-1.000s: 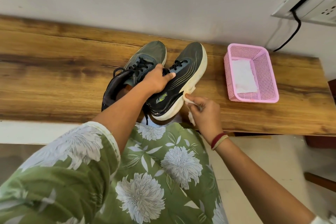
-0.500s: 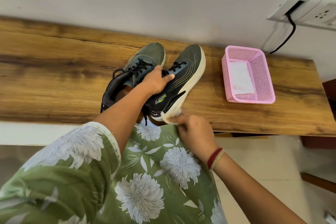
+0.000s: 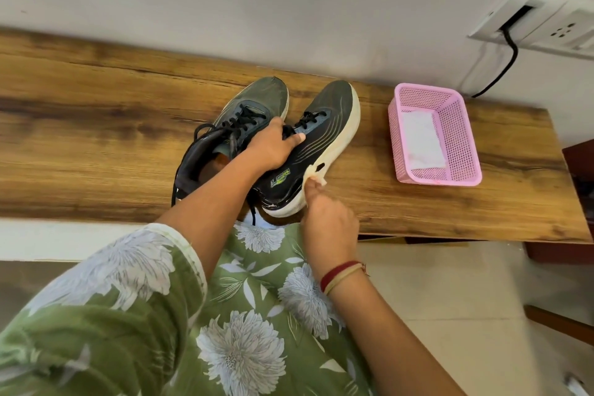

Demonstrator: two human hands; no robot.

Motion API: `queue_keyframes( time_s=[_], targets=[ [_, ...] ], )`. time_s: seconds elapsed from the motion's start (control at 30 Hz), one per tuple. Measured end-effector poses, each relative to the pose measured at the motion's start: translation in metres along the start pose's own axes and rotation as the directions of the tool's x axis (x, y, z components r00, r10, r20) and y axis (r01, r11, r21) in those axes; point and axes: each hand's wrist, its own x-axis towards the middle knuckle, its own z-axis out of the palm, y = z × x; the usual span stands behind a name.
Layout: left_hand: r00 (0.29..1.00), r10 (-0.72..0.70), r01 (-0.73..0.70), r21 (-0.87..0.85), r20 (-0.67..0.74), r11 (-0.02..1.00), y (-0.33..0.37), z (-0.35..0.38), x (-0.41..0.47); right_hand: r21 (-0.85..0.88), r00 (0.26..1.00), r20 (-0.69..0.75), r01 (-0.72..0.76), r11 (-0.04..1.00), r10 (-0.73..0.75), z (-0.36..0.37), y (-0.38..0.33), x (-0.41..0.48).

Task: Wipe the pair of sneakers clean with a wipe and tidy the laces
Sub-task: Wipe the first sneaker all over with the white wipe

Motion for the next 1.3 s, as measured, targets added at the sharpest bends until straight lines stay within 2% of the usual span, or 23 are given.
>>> queue_keyframes(
  time_s=[0.1,0.17,0.23,0.33,0.37,0.43,0.5,0.53,0.57,0.67,0.7,0.73,0.77,0.8,0.83,0.87,0.9,0.93,0.97,1.03,1.13,1.27,1.3],
  targets=[
    [1.0,-0.001,0.001,-0.007,0.004,1.0,0.0,0.0,-0.001,-0.003,0.993,-0.058,0.103,0.995,-0.103,0.0,-0.008,-0.017],
    [1.0,-0.003,0.003,-0.011,0.008,1.0,0.0,-0.001,-0.001,0.012,0.986,-0.006,0.166,0.986,-0.166,-0.004,-0.005,-0.022],
    [1.0,0.0,0.0,-0.016,0.007,1.0,0.0,-0.001,-0.001,0.147,0.991,0.097,0.079,0.986,-0.093,-0.018,0.007,-0.018],
    [1.0,0.0,0.0,-0.021,0.013,1.0,-0.001,-0.001,-0.001,0.416,0.983,-0.095,-0.102,0.903,0.155,-0.028,0.039,0.014],
    [1.0,0.002,-0.002,-0.02,0.016,1.0,-0.001,-0.001,0.0,0.581,0.961,-0.095,-0.159,0.799,0.26,-0.029,0.047,0.027],
    [1.0,0.004,-0.003,-0.022,0.017,1.0,-0.001,0.0,0.0,0.876,0.922,0.072,-0.241,0.418,0.381,-0.029,0.055,0.046],
    [1.0,0.003,-0.002,-0.031,0.016,1.0,-0.001,0.001,0.0,0.926,0.876,0.331,-0.372,0.056,0.351,-0.033,0.054,0.055],
    [1.0,0.004,-0.003,-0.03,0.014,1.0,-0.001,0.0,0.001,0.892,0.844,0.442,-0.448,-0.054,0.303,-0.035,0.053,0.056],
    [1.0,0.004,-0.003,-0.027,0.013,1.0,-0.001,0.001,0.001,0.854,0.816,0.52,-0.507,-0.118,0.253,-0.036,0.052,0.055],
    [1.0,0.003,-0.003,-0.018,0.013,1.0,-0.001,0.0,0.001,0.806,0.791,0.587,-0.551,-0.216,0.173,-0.035,0.055,0.052],
    [1.0,0.004,-0.003,-0.02,0.013,1.0,-0.001,0.0,0.001,0.826,0.802,0.561,-0.522,-0.214,0.205,-0.033,0.056,0.053],
    [1.0,0.003,-0.002,-0.022,0.013,1.0,-0.001,0.0,0.001,0.868,0.825,0.496,-0.467,-0.168,0.27,-0.031,0.057,0.054],
    [1.0,0.002,-0.002,-0.022,0.012,1.0,-0.002,0.0,0.002,0.916,0.852,0.388,-0.399,-0.044,0.35,-0.029,0.056,0.055],
    [1.0,0.001,-0.001,-0.02,0.011,1.0,-0.002,0.0,0.002,0.925,0.876,0.249,-0.342,0.168,0.414,-0.028,0.056,0.056],
    [1.0,0.001,-0.001,-0.018,0.009,1.0,-0.002,0.0,0.002,0.854,0.901,0.104,-0.298,0.427,0.42,-0.025,0.054,0.056],
    [1.0,0.001,-0.001,-0.017,0.006,1.0,-0.002,0.0,0.002,0.715,0.932,-0.005,-0.25,0.652,0.362,-0.023,0.049,0.054],
    [1.0,0.002,-0.001,-0.014,0.004,1.0,-0.002,0.0,0.002,0.553,0.958,-0.057,-0.204,0.808,0.281,-0.02,0.043,0.051],
    [1.0,0.003,-0.003,-0.011,0.0,1.0,-0.002,0.0,0.002,0.413,0.974,-0.083,-0.159,0.897,0.211,-0.017,0.036,0.047],
    [1.0,0.005,-0.005,-0.008,-0.003,1.0,-0.002,0.0,0.001,0.313,0.982,-0.102,-0.12,0.942,0.159,-0.015,0.03,0.043],
    [1.0,0.009,-0.009,-0.007,-0.005,1.0,-0.001,0.001,0.001,0.234,0.987,-0.104,-0.094,0.968,0.121,-0.01,0.021,0.034],
    [1.0,0.005,-0.005,0.0,-0.001,1.0,-0.001,0.0,0.0,0.201,0.997,-0.011,-0.079,0.977,0.083,-0.008,0.018,0.017],
    [1.0,0.002,-0.002,0.014,0.003,1.0,0.0,-0.001,0.0,0.101,0.984,0.129,0.113,0.988,-0.126,-0.02,0.018,-0.006],
    [1.0,0.001,-0.001,0.014,0.005,1.0,0.0,-0.001,-0.001,0.125,0.973,0.18,0.121,0.985,-0.142,-0.026,0.023,-0.005]
  ],
)
